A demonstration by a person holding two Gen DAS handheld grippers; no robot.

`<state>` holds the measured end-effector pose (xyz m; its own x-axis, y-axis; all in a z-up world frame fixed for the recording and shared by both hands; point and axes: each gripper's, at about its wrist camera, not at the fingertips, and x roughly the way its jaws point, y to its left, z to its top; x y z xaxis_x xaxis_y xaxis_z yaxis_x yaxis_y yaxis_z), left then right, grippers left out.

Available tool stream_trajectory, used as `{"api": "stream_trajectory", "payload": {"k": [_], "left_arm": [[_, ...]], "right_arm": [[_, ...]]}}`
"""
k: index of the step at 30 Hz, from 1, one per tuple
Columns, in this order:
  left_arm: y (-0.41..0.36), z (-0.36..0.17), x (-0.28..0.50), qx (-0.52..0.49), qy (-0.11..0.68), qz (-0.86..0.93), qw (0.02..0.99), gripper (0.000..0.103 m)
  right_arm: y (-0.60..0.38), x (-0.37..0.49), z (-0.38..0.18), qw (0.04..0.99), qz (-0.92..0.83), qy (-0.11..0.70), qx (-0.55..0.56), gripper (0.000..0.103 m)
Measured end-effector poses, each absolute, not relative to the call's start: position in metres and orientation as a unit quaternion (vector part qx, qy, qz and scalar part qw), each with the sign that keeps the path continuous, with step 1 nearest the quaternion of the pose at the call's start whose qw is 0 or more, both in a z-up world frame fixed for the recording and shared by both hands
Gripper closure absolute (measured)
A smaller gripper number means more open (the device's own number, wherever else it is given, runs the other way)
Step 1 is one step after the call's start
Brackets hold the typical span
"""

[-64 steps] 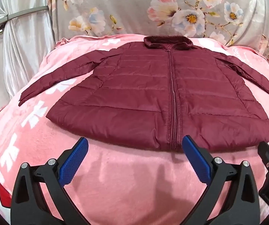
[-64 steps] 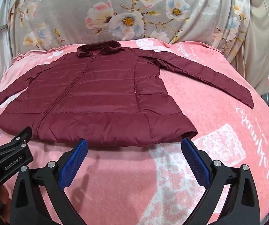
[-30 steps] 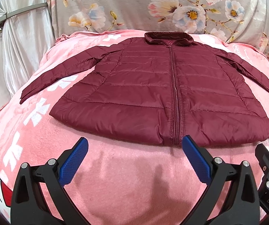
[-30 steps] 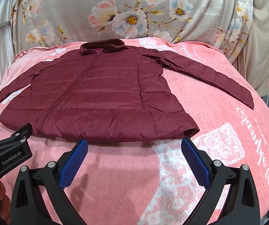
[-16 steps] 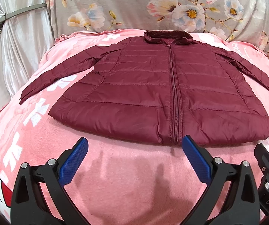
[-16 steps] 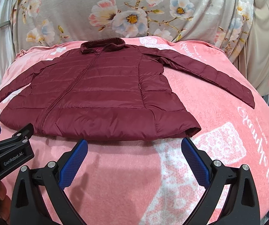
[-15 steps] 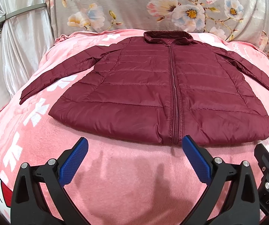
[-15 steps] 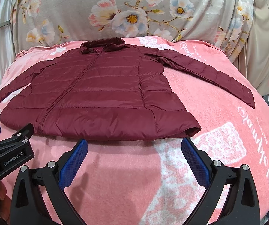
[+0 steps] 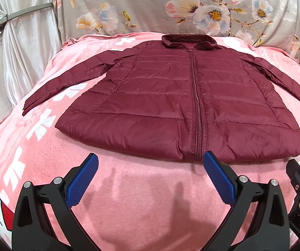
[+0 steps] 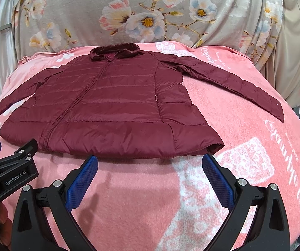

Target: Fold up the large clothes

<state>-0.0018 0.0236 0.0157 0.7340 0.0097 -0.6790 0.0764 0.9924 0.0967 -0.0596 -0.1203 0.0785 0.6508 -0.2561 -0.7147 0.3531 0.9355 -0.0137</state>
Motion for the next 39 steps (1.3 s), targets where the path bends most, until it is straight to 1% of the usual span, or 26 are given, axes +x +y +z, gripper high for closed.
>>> {"api": "stream_trajectory", "payload": {"k": [28, 34, 39], "left_arm": [[0.029, 0.014, 0.001, 0.059, 0.365, -0.016, 0.929, 0.005], [0.035, 0.016, 0.018, 0.059, 0.366, -0.012, 0.929, 0.005], [0.039, 0.02, 0.037, 0.056, 0.364, -0.011, 0.93, 0.005]], "right_arm": [[-0.124, -0.058, 0.077, 0.906, -0.174, 0.382, 0.065, 0.005], [-0.183, -0.047, 0.084, 0.896, -0.215, 0.372, 0.111, 0.005], [-0.276, -0.045, 0.089, 0.873, -0.258, 0.355, 0.212, 0.005]]}}
